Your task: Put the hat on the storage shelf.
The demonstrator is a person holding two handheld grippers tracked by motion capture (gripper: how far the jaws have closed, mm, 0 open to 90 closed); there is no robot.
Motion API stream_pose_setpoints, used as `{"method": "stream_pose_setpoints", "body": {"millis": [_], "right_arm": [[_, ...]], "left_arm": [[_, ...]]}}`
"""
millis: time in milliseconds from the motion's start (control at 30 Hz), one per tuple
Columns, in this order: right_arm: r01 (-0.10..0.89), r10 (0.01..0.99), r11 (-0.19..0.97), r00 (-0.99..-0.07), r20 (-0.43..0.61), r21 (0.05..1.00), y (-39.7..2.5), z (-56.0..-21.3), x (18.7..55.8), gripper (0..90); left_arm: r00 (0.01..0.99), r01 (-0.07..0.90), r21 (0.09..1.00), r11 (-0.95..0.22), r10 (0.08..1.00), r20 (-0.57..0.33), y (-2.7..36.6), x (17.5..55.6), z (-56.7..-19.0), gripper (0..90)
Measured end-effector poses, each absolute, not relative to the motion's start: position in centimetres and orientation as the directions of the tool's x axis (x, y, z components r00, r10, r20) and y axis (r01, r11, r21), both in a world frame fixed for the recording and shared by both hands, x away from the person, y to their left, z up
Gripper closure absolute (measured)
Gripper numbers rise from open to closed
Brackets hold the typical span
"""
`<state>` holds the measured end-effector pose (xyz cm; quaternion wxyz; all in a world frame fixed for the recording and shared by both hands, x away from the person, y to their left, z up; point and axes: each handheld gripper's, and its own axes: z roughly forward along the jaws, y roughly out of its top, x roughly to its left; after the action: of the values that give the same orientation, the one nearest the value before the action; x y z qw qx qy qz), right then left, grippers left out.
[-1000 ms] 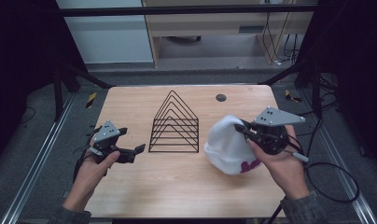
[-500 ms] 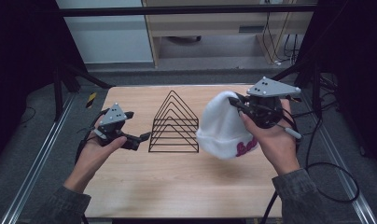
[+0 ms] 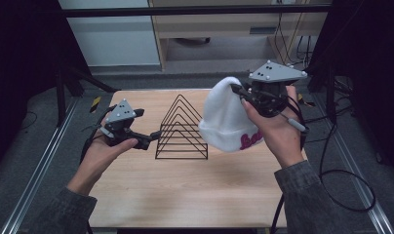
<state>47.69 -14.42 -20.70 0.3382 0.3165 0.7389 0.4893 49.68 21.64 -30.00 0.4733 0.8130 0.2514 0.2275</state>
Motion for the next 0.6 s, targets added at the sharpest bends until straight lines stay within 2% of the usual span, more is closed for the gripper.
{"method": "stream_pose_setpoints", "body": {"millis": [133, 300, 600], "right_arm": [[0.101, 0.797, 0.297, -0.574, -0.188, 0.950, -13.5, -19.3, 48.0, 83.3], [0.088, 0.788, 0.304, -0.583, -0.198, 0.949, -12.3, -18.6, 48.7, 83.3], [0.064, 0.786, 0.286, -0.586, -0.196, 0.956, -10.3, -16.6, 50.2, 83.3]], "left_arm": [[0.782, 0.185, 0.898, -0.400, 0.613, 0.112, 21.4, 50.0, -29.7, 8.3], [0.797, 0.183, 0.898, -0.399, 0.596, 0.103, 21.1, 50.3, -29.8, 14.5], [0.819, 0.174, 0.890, -0.421, 0.564, 0.106, 18.8, 51.5, -29.1, 14.7]]}}
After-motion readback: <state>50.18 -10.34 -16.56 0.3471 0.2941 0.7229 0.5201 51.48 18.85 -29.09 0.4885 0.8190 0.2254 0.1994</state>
